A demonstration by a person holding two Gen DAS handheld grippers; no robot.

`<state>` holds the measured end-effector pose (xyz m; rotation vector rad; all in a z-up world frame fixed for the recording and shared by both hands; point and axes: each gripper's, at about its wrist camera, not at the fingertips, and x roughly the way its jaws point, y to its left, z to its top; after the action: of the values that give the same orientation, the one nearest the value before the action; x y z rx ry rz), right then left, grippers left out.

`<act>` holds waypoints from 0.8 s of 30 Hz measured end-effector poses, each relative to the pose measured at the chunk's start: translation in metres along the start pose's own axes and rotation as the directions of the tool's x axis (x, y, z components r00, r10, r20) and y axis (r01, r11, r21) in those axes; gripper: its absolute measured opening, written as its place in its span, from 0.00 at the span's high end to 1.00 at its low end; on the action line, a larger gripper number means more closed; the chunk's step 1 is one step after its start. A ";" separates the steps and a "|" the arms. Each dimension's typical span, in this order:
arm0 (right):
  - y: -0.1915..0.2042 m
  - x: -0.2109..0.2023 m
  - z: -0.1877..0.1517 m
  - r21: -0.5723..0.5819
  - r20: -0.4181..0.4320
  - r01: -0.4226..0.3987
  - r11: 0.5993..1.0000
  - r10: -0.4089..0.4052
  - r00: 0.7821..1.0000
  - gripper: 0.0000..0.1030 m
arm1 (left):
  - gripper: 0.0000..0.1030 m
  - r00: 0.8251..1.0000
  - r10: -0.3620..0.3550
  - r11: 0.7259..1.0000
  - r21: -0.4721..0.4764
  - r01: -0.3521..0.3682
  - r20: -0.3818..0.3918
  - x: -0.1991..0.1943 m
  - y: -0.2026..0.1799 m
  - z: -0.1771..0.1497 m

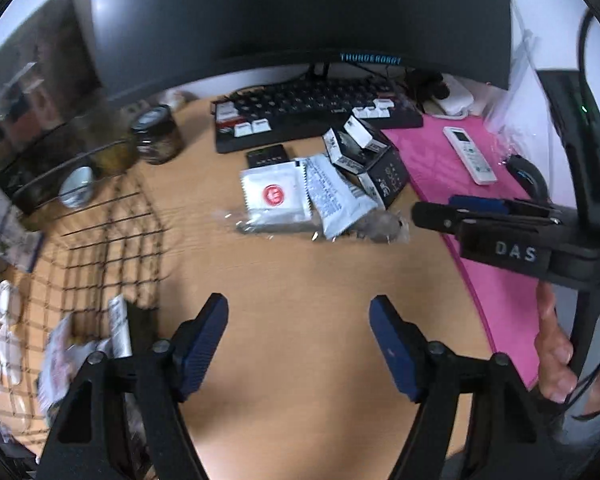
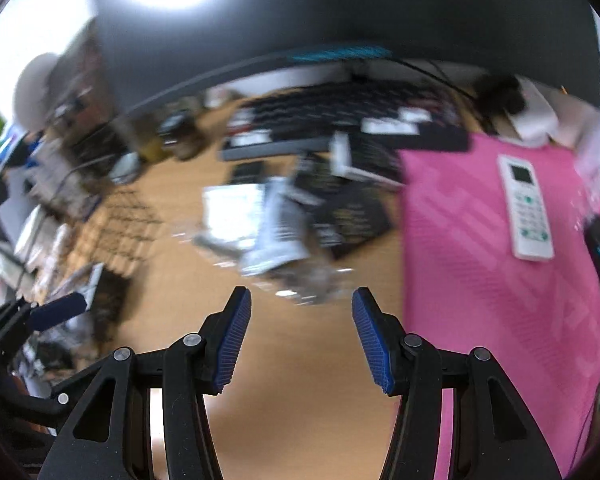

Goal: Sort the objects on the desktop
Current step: 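Move both grippers back to the desk toward a white packet and a Face pack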

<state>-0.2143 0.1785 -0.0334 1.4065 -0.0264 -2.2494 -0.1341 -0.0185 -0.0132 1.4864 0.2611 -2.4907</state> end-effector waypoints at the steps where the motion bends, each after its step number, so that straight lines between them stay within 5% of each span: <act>1: -0.010 0.006 0.004 0.021 -0.009 0.000 1.000 0.000 1.000 0.48 | 0.26 1.000 0.006 1.000 -0.015 -0.007 -0.014 0.011 0.000 0.007; 13: -0.036 0.063 0.055 0.196 -0.058 -0.068 0.978 0.081 0.995 0.48 | 0.26 0.997 -0.003 0.996 -0.087 -0.004 -0.078 0.077 0.004 0.068; 24: -0.041 0.072 0.076 0.340 -0.016 -0.126 0.932 0.139 0.990 0.46 | 0.26 0.995 -0.001 0.993 -0.119 -0.010 -0.095 0.093 0.021 0.079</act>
<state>-0.3206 0.1674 -0.0692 1.5690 -0.5033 -2.1751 -0.2376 -0.0695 -0.0590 1.5567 0.4153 -2.3592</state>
